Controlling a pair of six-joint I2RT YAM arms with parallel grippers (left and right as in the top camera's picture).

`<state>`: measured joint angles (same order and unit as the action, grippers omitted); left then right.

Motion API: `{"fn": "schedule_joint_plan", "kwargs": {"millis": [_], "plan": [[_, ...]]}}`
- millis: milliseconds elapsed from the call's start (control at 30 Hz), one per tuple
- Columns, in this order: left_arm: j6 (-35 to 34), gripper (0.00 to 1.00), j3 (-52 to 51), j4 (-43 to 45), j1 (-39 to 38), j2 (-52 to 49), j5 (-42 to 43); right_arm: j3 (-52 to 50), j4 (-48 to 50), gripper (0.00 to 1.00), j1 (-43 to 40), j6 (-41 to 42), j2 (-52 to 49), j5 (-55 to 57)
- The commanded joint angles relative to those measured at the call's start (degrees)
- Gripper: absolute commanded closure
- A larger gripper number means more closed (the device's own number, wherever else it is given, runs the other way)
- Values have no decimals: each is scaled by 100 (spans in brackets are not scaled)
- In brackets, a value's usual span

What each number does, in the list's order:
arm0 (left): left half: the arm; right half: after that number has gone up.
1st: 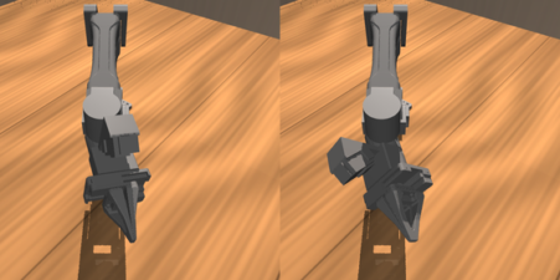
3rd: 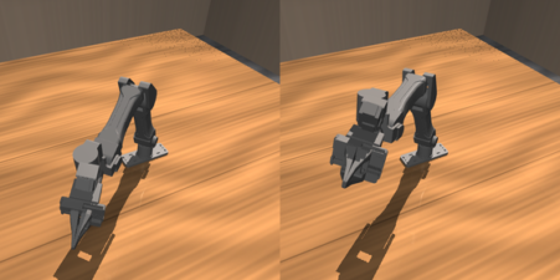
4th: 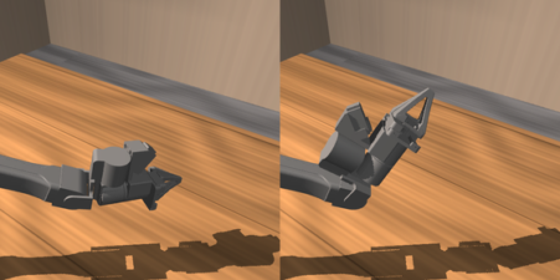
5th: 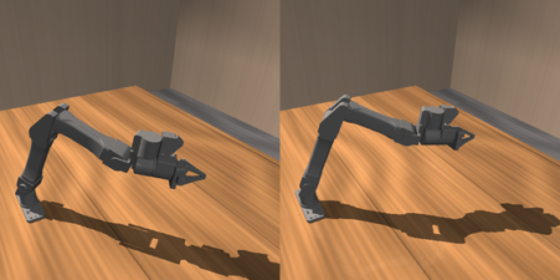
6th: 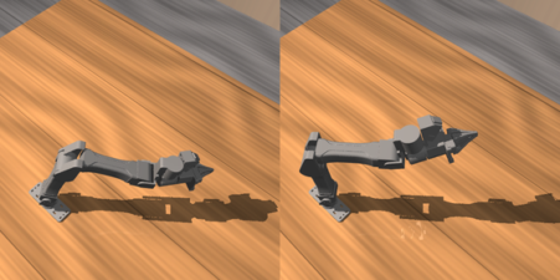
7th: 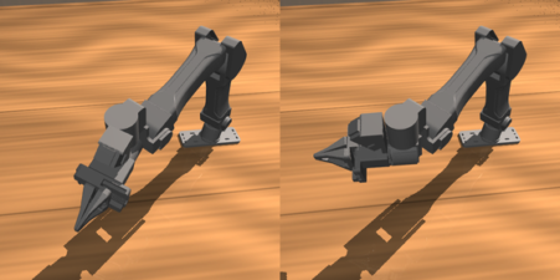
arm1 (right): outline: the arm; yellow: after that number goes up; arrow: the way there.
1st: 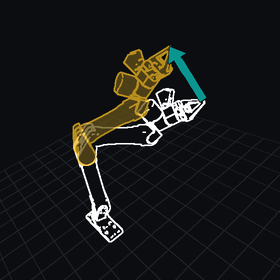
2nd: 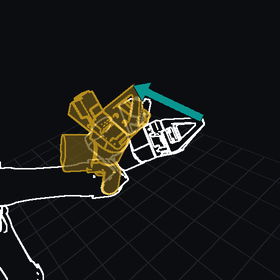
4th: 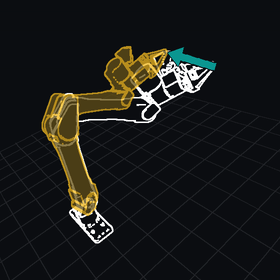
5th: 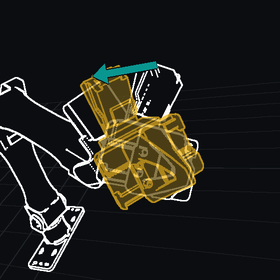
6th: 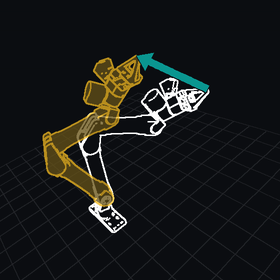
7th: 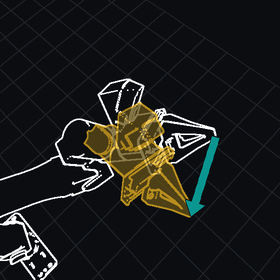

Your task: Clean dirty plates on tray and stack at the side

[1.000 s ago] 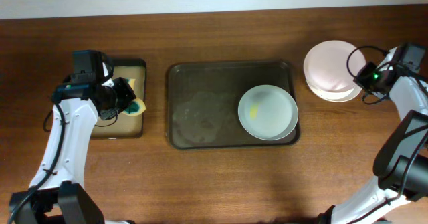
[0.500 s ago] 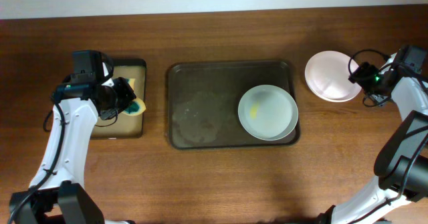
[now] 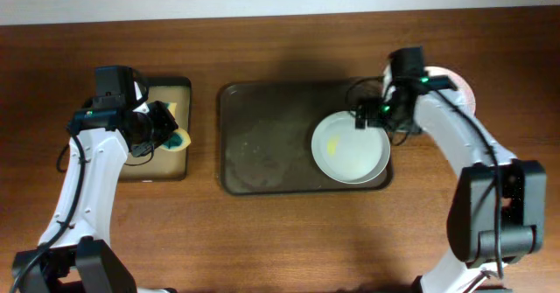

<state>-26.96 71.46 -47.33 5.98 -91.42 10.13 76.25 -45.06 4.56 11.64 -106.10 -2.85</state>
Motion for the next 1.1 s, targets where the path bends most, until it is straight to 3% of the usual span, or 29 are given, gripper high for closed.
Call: {"fn": "schedule_joint_plan", "kwargs": {"millis": [0,33,100,300,567,633,833,933,1067], "plan": [[96,100,-11,9,2,37,66,-291,-2,30,236,101,63,848],[96,100,-11,-4,2,37,66,-345,-4,42,264,240,63,848],[96,100,-11,-9,2,37,66,-426,15,47,267,389,63,850],[96,100,-11,-11,2,37,66,-535,107,46,256,385,61,1088],[96,100,-11,-11,2,37,66,-885,345,58,256,382,52,868],[96,100,-11,-11,2,37,66,-885,339,67,256,367,52,866],[94,100,-11,-7,2,37,66,-885,326,75,256,367,52,424],[94,100,-11,-7,2,37,68,-885,348,75,269,365,-4,-219],[243,100,-11,22,-87,37,284,-887,400,75,260,479,-284,354]]}}
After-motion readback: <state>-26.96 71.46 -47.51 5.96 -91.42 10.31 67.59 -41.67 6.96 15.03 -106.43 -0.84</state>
